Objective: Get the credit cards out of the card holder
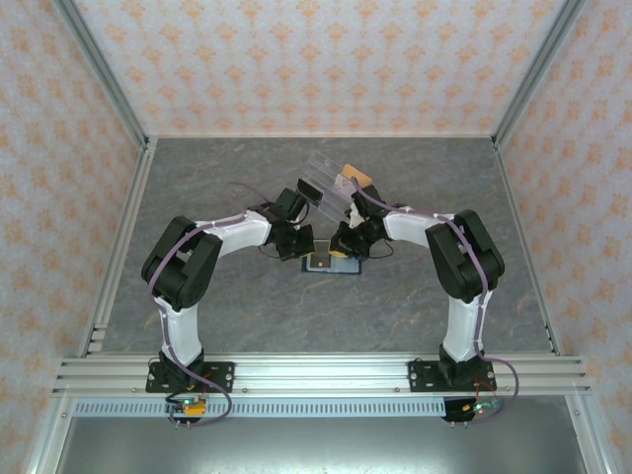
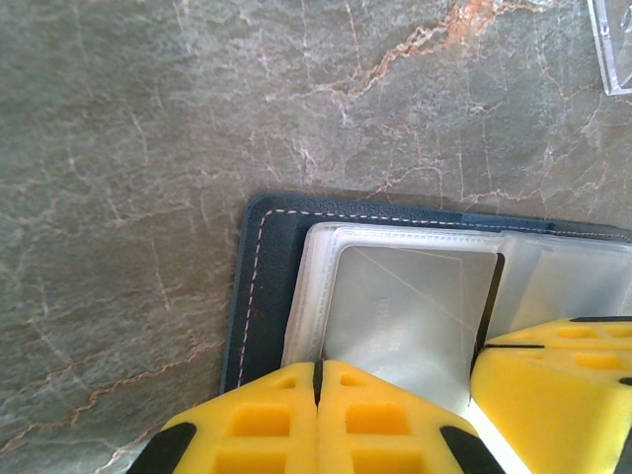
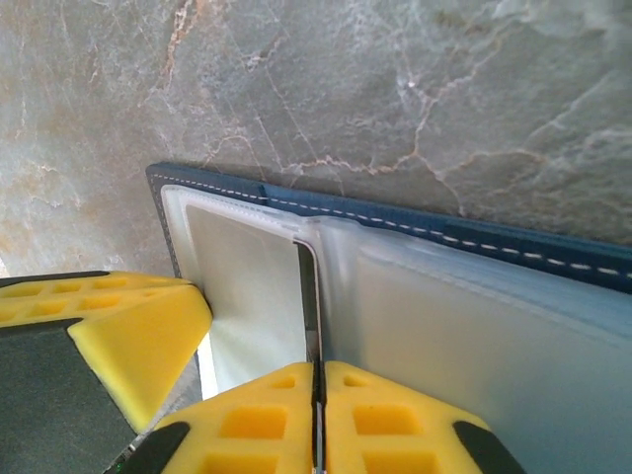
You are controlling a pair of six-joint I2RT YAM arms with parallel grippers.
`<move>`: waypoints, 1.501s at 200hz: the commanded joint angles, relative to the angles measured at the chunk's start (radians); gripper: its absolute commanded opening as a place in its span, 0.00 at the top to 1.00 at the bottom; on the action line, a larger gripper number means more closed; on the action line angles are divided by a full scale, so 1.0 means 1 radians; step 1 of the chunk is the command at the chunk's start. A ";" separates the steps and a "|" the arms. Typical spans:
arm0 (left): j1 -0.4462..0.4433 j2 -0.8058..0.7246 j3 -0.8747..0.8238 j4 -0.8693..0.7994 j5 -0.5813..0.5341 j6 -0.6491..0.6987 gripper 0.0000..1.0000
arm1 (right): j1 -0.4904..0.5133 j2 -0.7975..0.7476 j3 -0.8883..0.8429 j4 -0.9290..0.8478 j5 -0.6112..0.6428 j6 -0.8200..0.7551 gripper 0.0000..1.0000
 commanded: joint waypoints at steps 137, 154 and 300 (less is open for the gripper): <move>0.015 0.063 -0.044 -0.085 -0.049 0.014 1.00 | -0.001 0.042 -0.007 0.065 -0.118 0.007 0.84; 0.016 0.061 -0.045 -0.077 -0.042 0.009 1.00 | -0.001 0.040 -0.010 0.090 -0.136 0.019 0.84; 0.030 -0.028 -0.070 -0.062 -0.048 -0.001 0.81 | -0.056 -0.075 -0.101 0.076 -0.049 -0.004 1.00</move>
